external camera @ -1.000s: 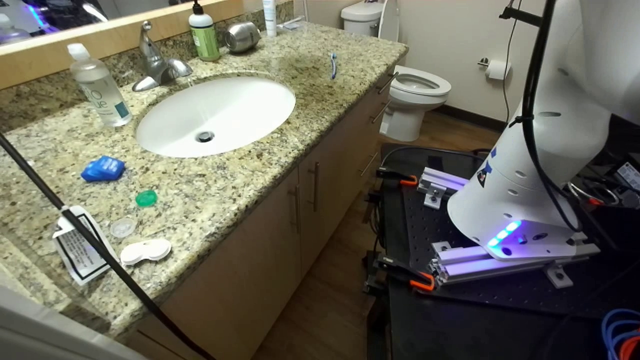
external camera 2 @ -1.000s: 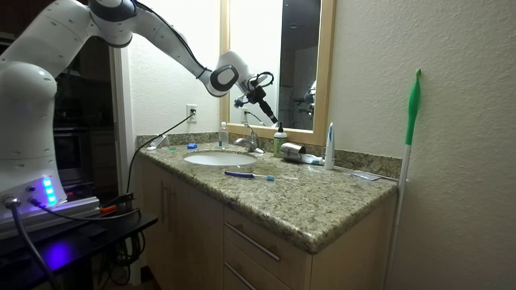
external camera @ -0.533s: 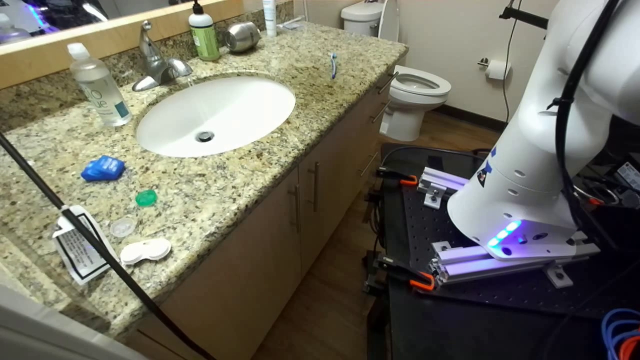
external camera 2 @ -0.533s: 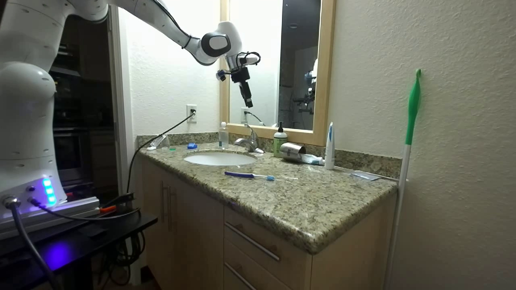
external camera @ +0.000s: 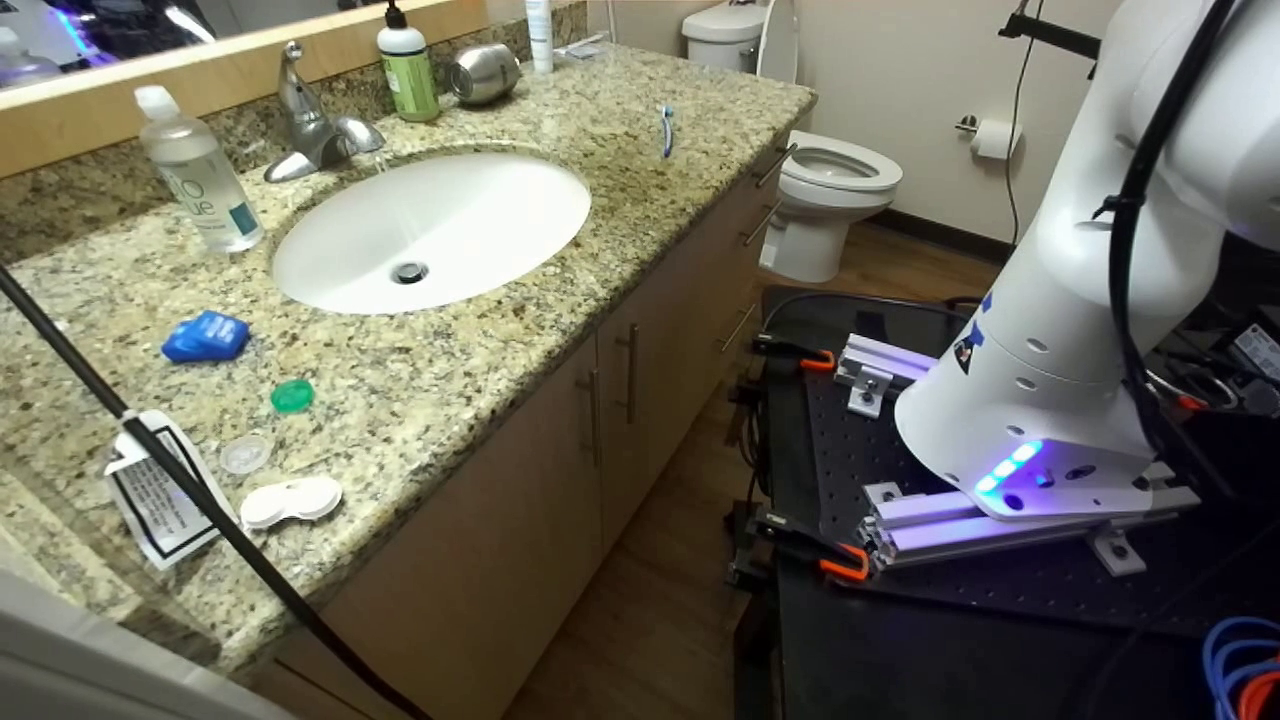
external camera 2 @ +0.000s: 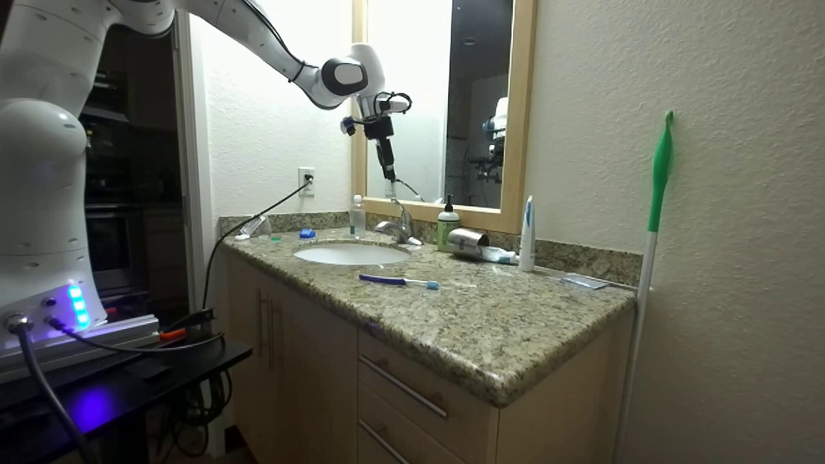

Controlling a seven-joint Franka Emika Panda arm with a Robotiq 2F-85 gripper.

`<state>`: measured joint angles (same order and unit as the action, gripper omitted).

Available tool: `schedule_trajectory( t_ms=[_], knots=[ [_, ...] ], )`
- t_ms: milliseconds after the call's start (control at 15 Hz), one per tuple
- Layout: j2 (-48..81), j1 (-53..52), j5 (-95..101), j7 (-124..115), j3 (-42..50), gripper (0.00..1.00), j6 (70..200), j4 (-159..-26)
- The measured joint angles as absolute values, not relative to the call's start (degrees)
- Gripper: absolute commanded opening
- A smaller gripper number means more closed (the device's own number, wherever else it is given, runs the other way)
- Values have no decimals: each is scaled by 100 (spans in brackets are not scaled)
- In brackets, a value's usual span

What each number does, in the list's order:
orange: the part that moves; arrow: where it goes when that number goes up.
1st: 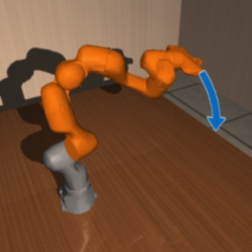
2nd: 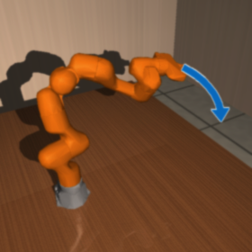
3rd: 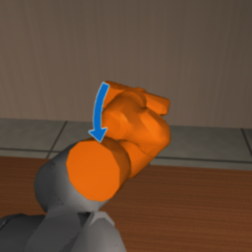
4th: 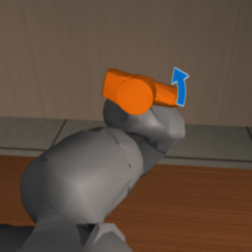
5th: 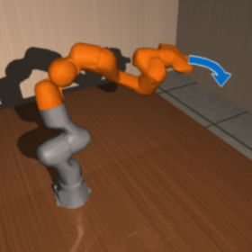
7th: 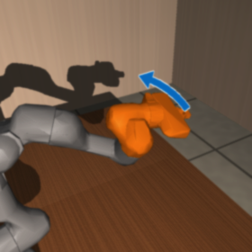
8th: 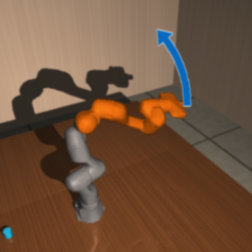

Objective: Open the faucet, take the toothbrush and put it on the table, pick it and put it back in the cup, then close the faucet

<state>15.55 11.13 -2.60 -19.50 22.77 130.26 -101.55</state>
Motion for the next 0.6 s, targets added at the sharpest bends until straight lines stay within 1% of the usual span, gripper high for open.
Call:
schedule_trajectory(
  t_ms=[200, 467, 600],
  knots=[
    [1626, 1127, -380, -1881, 2013, 100, 13468, -10397],
    [1691, 1195, -1324, -1801, 1616, 100, 14360, -10546],
    [1702, 1190, -1327, -1816, 1585, 100, 14386, -10543]
  ],
)
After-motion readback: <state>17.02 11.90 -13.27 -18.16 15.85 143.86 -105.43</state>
